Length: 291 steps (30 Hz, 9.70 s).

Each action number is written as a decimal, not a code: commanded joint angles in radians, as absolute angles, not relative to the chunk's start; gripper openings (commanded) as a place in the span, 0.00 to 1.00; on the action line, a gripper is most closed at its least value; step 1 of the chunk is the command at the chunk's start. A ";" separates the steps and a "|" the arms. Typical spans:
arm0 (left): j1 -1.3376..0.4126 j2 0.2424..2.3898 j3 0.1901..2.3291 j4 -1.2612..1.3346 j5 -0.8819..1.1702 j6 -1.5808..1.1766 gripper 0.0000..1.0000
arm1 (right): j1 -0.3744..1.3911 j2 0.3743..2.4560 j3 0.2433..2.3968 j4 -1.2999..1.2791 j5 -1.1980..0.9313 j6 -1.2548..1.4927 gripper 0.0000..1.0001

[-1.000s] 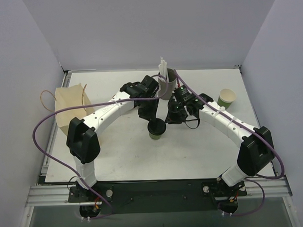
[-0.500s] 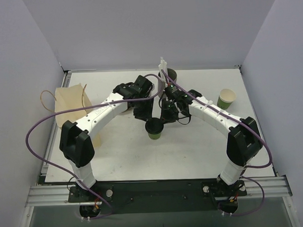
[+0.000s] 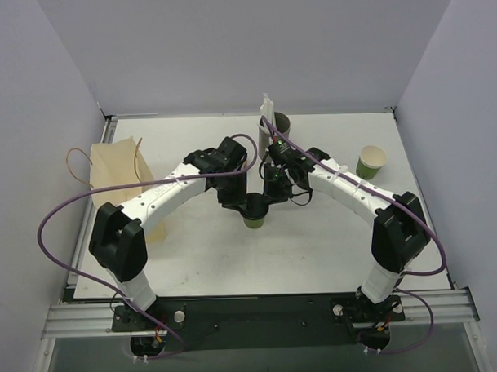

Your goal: Pack the takeout coffee

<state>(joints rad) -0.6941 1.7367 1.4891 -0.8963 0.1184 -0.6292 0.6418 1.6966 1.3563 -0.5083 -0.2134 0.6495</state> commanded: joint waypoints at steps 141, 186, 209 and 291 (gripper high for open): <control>-0.687 1.740 1.434 -0.808 0.064 -0.759 0.37 | 0.618 1.782 1.401 -0.615 -0.207 0.480 0.17; -0.623 1.649 1.405 -0.739 0.163 -0.775 0.38 | 0.618 1.812 1.437 -0.653 -0.167 0.491 0.16; -0.623 1.684 1.442 -0.736 0.210 -0.775 0.38 | 0.618 1.816 1.439 -0.657 -0.167 0.499 0.16; -0.724 1.856 1.183 -0.704 0.008 -0.808 0.27 | 0.587 1.779 1.101 -0.397 -0.406 0.632 0.15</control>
